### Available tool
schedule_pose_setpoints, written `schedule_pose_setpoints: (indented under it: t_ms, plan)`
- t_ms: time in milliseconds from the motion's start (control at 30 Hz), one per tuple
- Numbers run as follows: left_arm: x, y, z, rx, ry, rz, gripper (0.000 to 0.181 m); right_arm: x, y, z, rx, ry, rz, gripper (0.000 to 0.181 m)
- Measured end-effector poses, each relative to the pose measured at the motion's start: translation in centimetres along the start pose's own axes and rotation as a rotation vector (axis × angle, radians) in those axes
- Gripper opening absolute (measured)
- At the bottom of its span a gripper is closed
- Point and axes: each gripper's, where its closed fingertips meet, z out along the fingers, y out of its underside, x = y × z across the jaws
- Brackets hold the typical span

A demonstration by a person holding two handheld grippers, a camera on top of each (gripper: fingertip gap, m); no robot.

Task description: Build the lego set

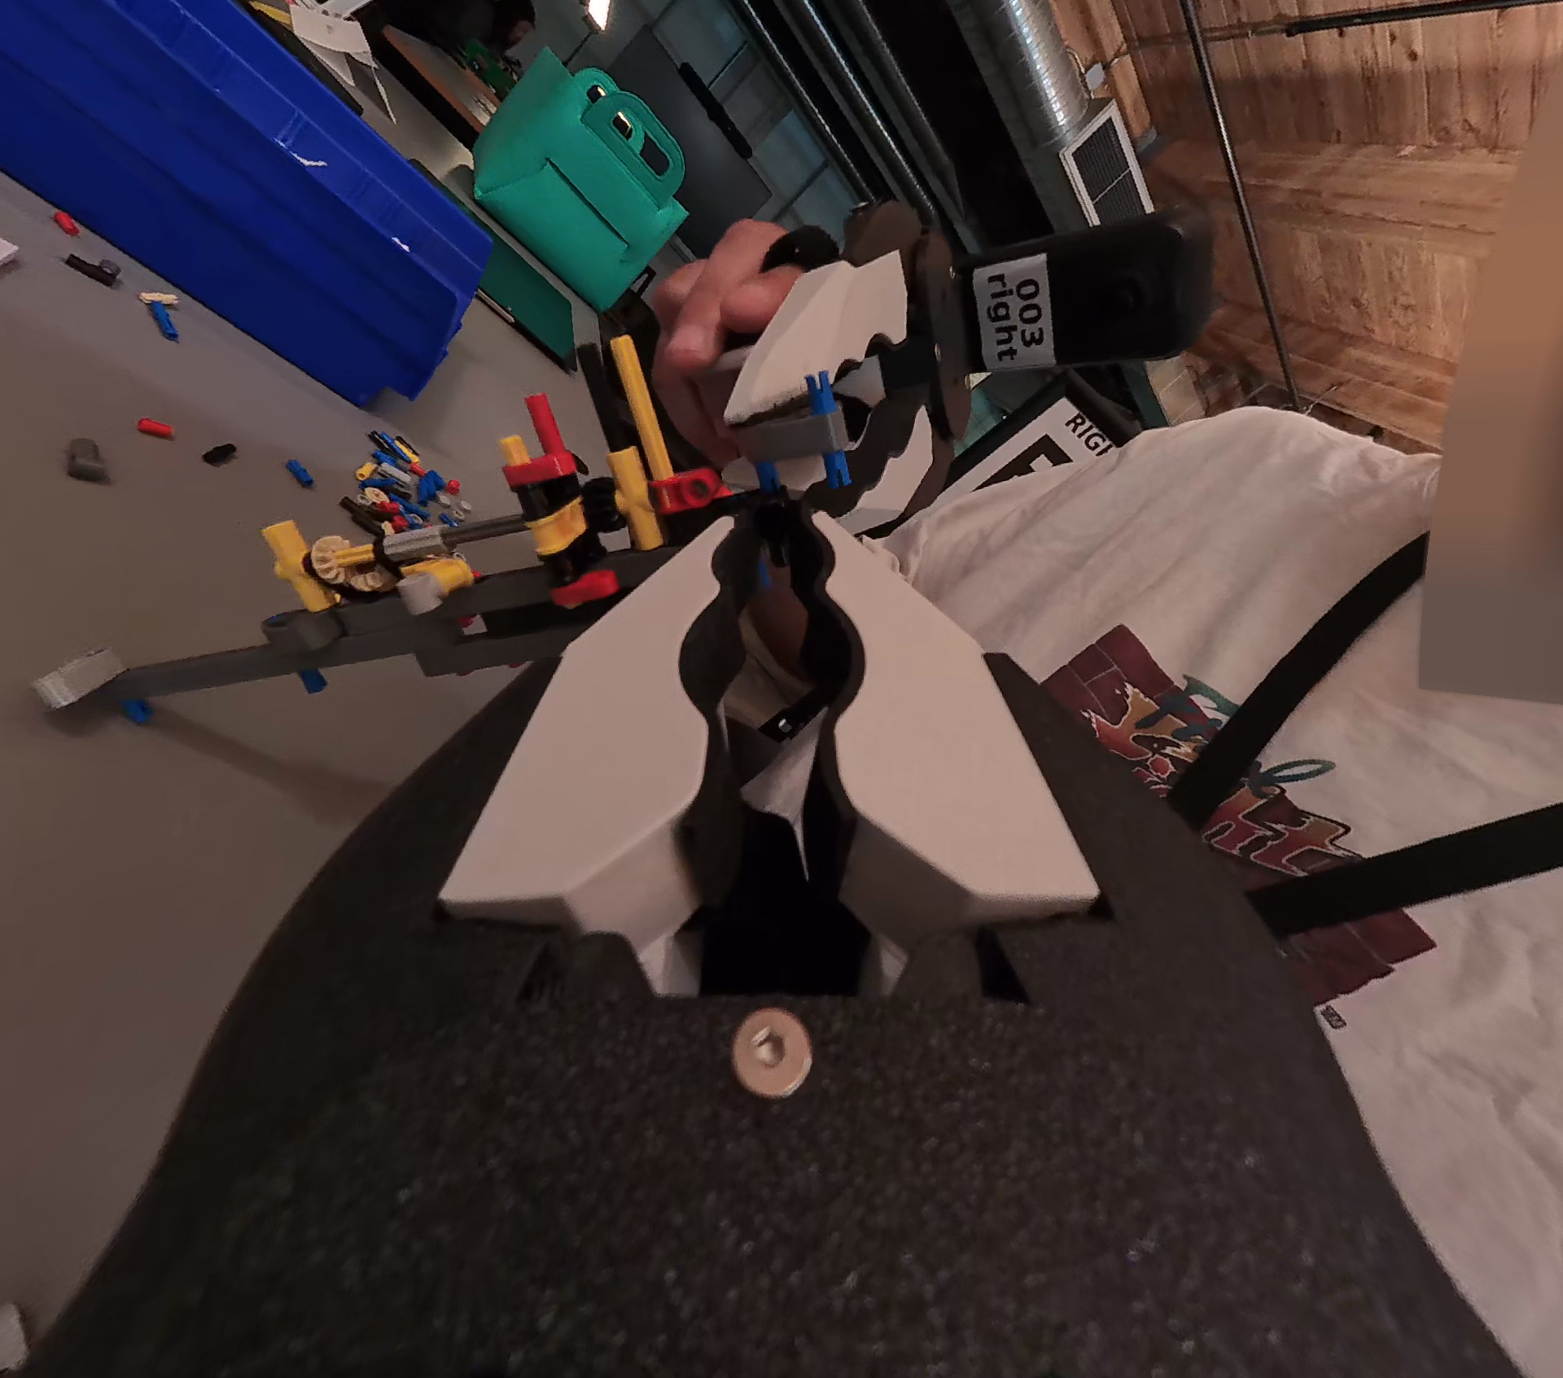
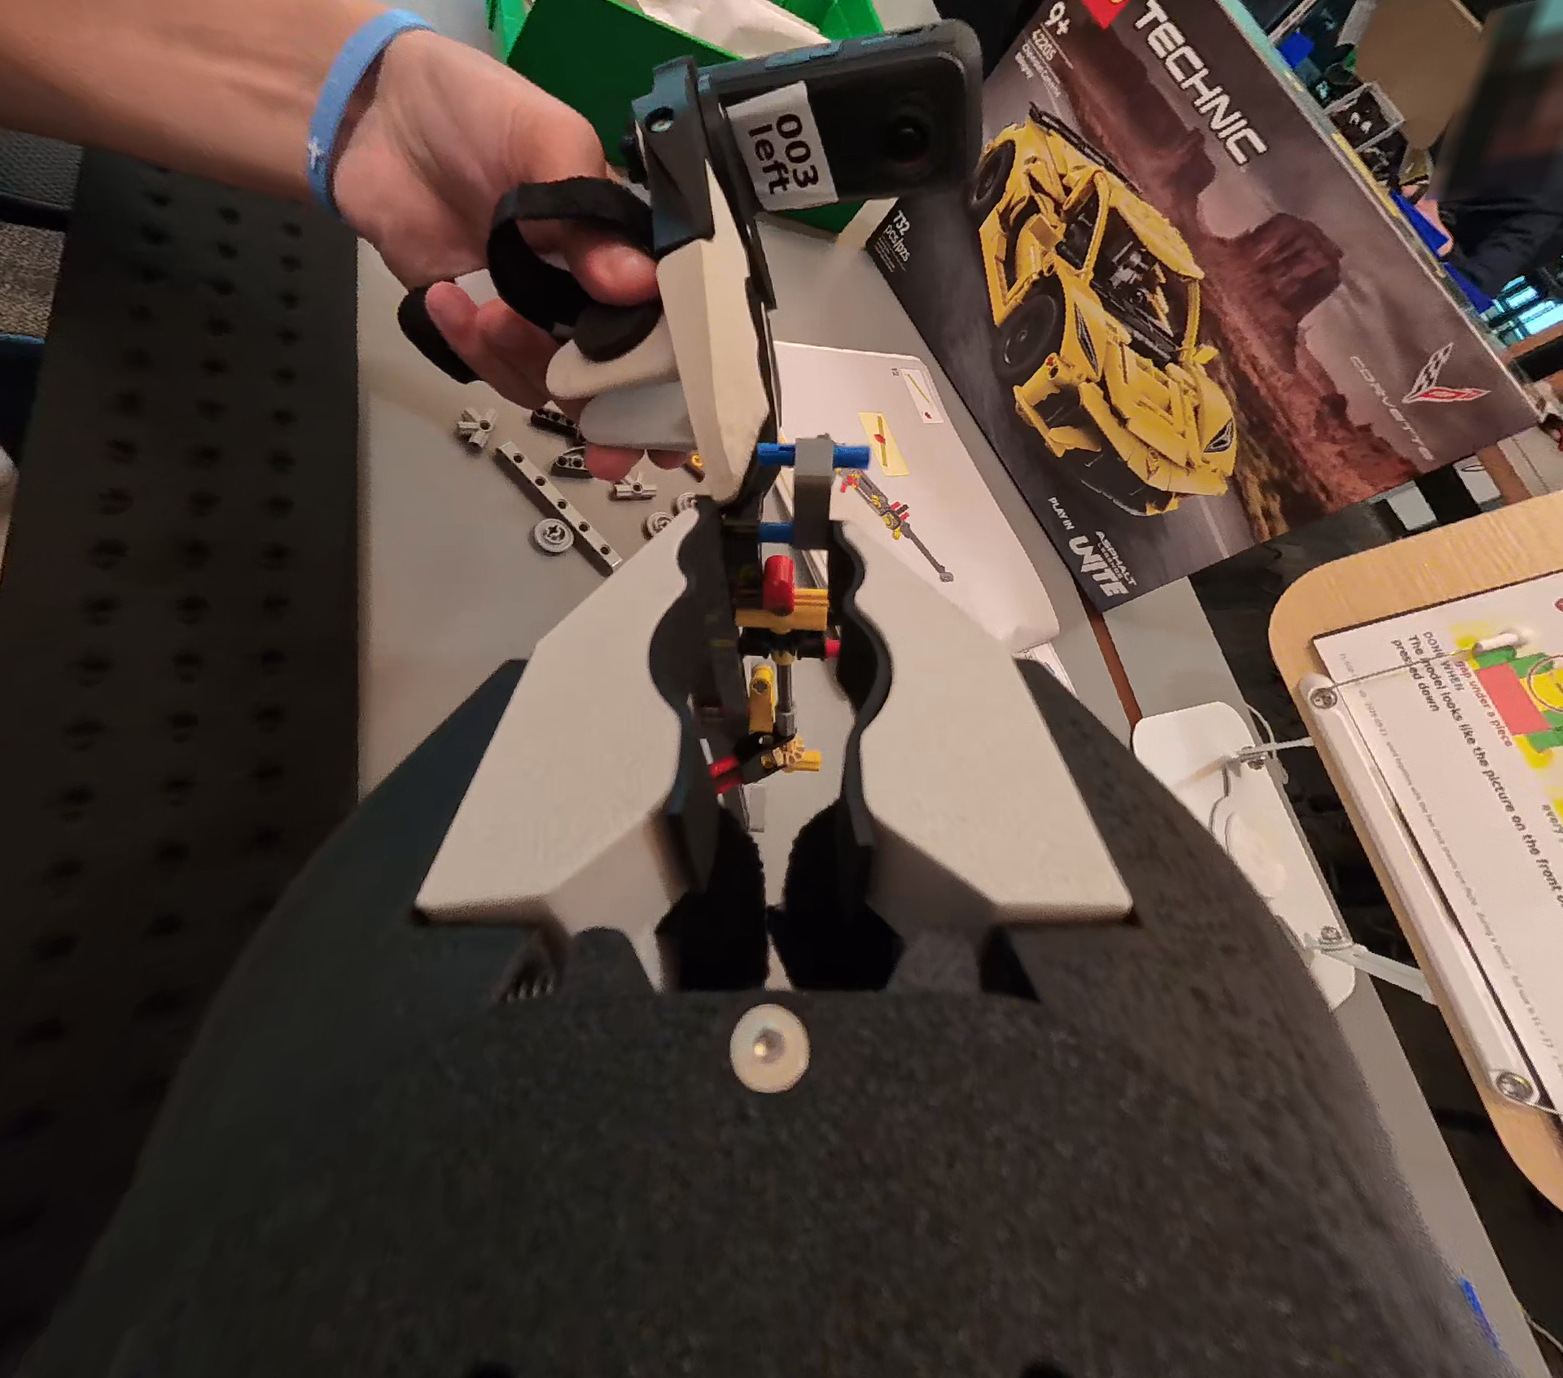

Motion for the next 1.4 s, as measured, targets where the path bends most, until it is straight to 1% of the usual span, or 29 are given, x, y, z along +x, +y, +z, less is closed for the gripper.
schedule_pose_setpoints:
  t_ms: [367, 533, 767, 833, 900, 1100, 1267, 1400]
  plan:
    - [-0.3, -0.3, -0.1, 0.017, -0.019, 0.022, 0.006, 0.3, 0.2, 0.2, -0.035, 0.032, -0.046, 0.022]
    - [-0.3, -0.3, 0.0, 0.029, -0.028, 0.038, 0.006, 0.2, 0.3, 0.2, -0.039, 0.023, -0.014, 0.022]
    - [-0.9, -0.2, 0.1, 0.044, -0.024, 0.009, 0.006, 0.0, 0.8, 0.4, -0.051, 0.023, -0.026, 0.022]
    - [-0.9, -0.1, 0.1, 0.045, -0.022, 0.010, 0.006, -0.1, 0.8, 0.5, -0.042, -0.005, 0.009, 0.023]
    - [-1.0, -0.5, 0.1, 0.078, -0.028, 0.004, 0.006, 0.3, 0.7, 0.5, -0.026, 0.013, 0.053, 0.023]
    - [-1.2, -0.7, 0.2, 0.121, -0.022, -0.004, 0.006, 0.2, 0.9, 0.5, -0.018, 0.027, 0.070, 0.023]
    - [-1.2, -0.7, 0.2, 0.122, -0.015, -0.002, 0.006, -0.2, 0.9, 0.5, -0.021, 0.009, 0.065, 0.022]
    - [-1.0, -0.8, 0.2, 0.135, -0.002, 0.000, 0.006, -0.3, 0.8, 0.5, 0.004, -0.008, 0.093, 0.023]
